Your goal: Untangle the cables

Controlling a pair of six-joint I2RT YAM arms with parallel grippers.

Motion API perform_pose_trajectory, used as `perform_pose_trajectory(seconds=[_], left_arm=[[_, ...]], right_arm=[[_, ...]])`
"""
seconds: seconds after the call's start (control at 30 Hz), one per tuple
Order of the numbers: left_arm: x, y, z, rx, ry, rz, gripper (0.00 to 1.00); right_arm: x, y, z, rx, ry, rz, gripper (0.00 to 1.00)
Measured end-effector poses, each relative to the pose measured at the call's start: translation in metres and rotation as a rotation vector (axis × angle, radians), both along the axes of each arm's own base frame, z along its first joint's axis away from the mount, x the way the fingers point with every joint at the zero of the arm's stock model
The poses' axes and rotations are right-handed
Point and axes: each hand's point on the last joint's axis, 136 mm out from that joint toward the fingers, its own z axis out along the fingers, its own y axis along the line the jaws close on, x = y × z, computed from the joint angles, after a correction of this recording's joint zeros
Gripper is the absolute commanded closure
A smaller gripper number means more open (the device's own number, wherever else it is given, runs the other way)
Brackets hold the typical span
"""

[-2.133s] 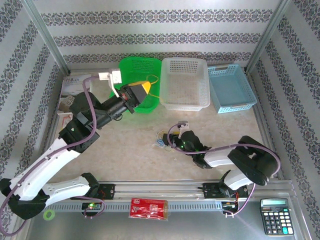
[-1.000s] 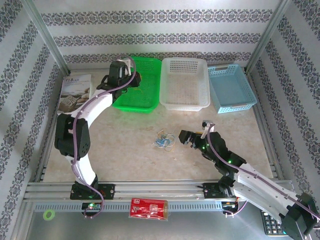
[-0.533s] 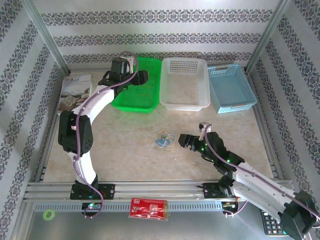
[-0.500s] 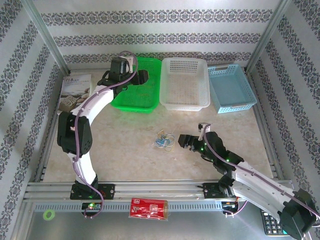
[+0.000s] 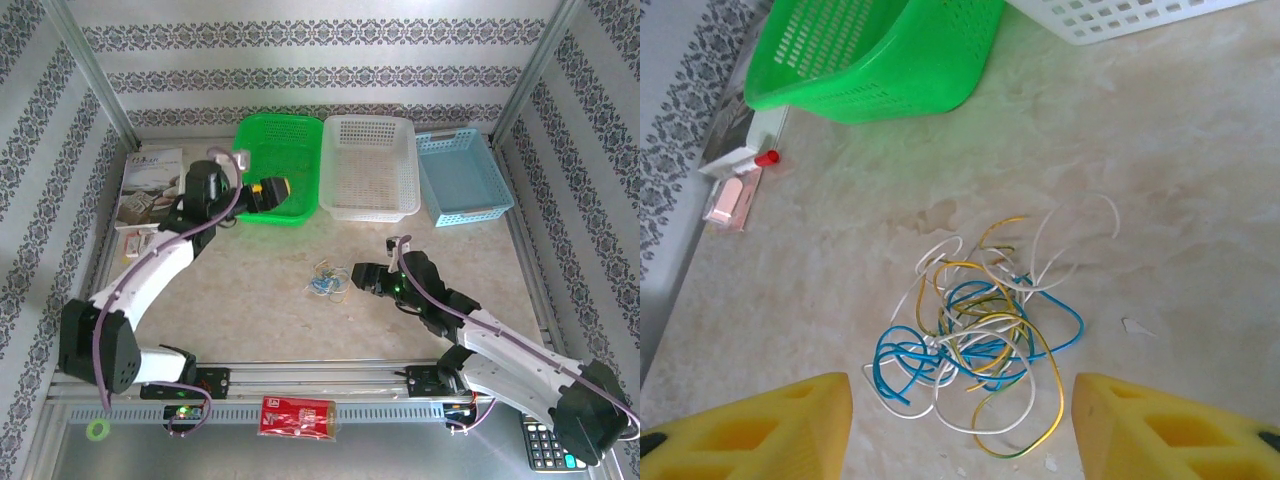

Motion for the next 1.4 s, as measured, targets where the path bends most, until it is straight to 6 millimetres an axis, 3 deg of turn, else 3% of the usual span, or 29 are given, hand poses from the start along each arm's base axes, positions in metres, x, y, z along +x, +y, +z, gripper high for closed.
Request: perform_pose_trajectory(seconds=[0.17,0.3,0.5,0.87,1.4], left_arm=[[-0.052,-0.015,-0.025,-0.040,0.034,-0.028,0.00],[-0.089,-0.028,-0.055,-0.054,0.063,-0.044,0.00],[-0.113,-0.016,-0.106,-0.046,0.141,0.031,0.00],[-0.112,-0.007,-0.091,-0.078,0.088,0.085,0.00],[-0.113,-0.009,-0.090,-0.076,0.084,0.081,0.00]], right_arm=[[0.004,0.006,-0.006,0.019,0.032,-0.006,0.56],[0.009,0.013,-0.012,0.036,0.059,-0.006,0.56],[0.007,0.032,-0.017,0.044,0.078,0.032,0.55],[-0.003,0.064,-0.020,0.059,0.095,0.112,0.52],[-0.004,0.071,-0.023,0.074,0.107,0.111,0.48]])
